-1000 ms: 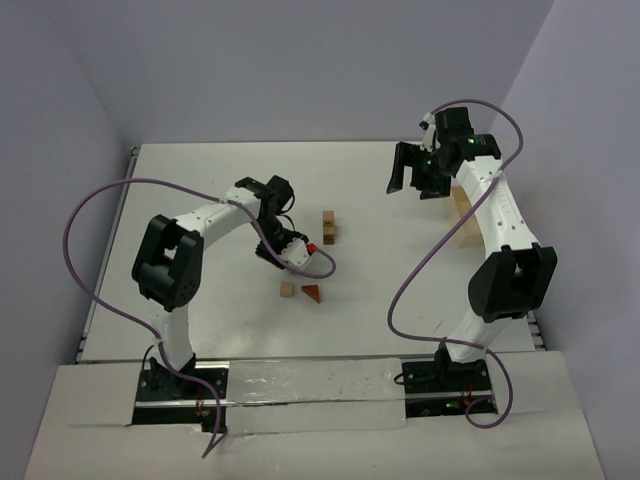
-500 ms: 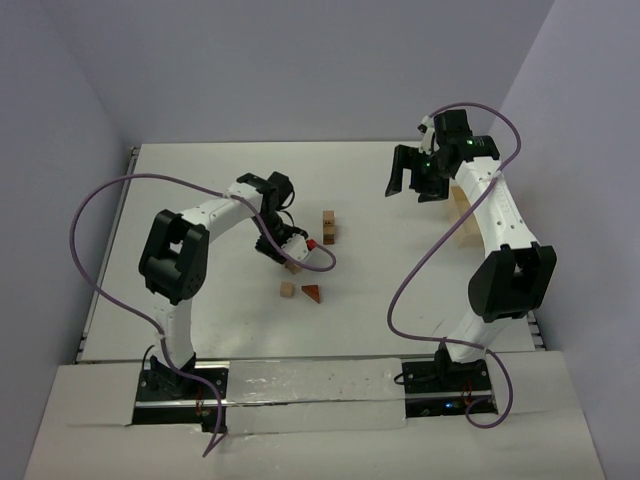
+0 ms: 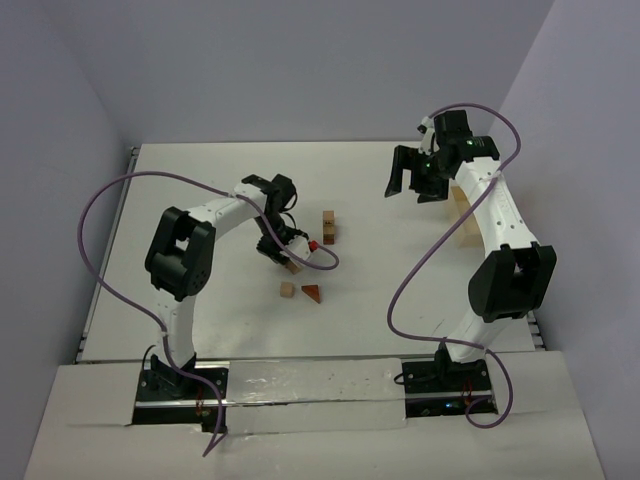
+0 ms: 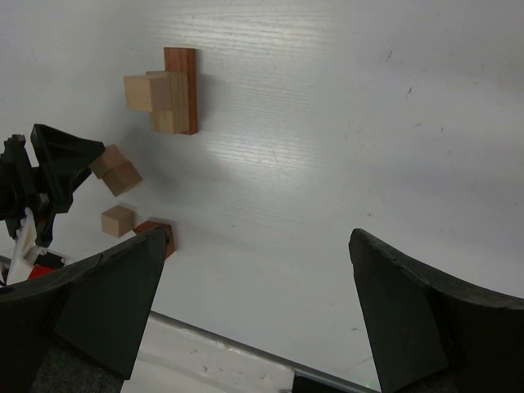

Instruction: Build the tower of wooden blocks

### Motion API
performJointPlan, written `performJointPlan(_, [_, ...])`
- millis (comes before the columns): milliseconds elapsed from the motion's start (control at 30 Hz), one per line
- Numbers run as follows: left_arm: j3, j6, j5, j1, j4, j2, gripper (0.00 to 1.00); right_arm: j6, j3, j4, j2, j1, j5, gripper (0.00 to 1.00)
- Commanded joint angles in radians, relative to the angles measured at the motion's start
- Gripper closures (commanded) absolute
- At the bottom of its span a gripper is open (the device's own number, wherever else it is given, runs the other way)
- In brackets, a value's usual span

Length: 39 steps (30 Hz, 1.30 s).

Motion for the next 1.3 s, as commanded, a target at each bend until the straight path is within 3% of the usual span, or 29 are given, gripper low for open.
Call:
performJointPlan(0, [0.042, 0.009, 0.034, -0.005, 0.0, 0.008, 0.43, -0.017, -0.01, 0.012, -0.02, -0.006, -0.017, 0.0])
performJointPlan(433, [0.025, -0.005, 0.073, -0.002, 0.03, 0.004, 0.58, -0.015, -0.011, 0.012, -0.02, -0.006, -0.017, 0.0])
performJointPlan(567, [0.004, -0.015, 0.09, -0.001, 0.027, -0.014, 0.68, -0.017, -0.01, 0.012, -0.023, -0.007, -0.014, 0.0])
performJointPlan(700, [-0.041, -0.06, 0.092, -0.002, 0.035, -0.062, 0.87, -0.017, -0.015, 0.012, -0.03, -0.009, -0.014, 0.0])
performJointPlan(800, [-0.058, -0.15, 0.098, -0.001, 0.012, -0.123, 1.0, -0.014, -0.018, 0.014, -0.036, -0.01, -0.023, 0.0])
performJointPlan(1100, [0.002, -0.713, 0.118, 0.012, -0.056, -0.236, 1.0, -0.009, -0.018, 0.015, -0.047, -0.011, -0.034, 0.0])
performJointPlan(1167, [0.02, -0.923, 0.156, 0.016, -0.051, -0.255, 1.0, -0.006, -0.017, 0.015, -0.05, -0.011, -0.03, 0.0])
performJointPlan(1267, [0.043, -1.116, 0.238, 0.019, -0.04, -0.268, 1.0, -0.006, -0.015, 0.015, -0.053, -0.009, -0.022, 0.0])
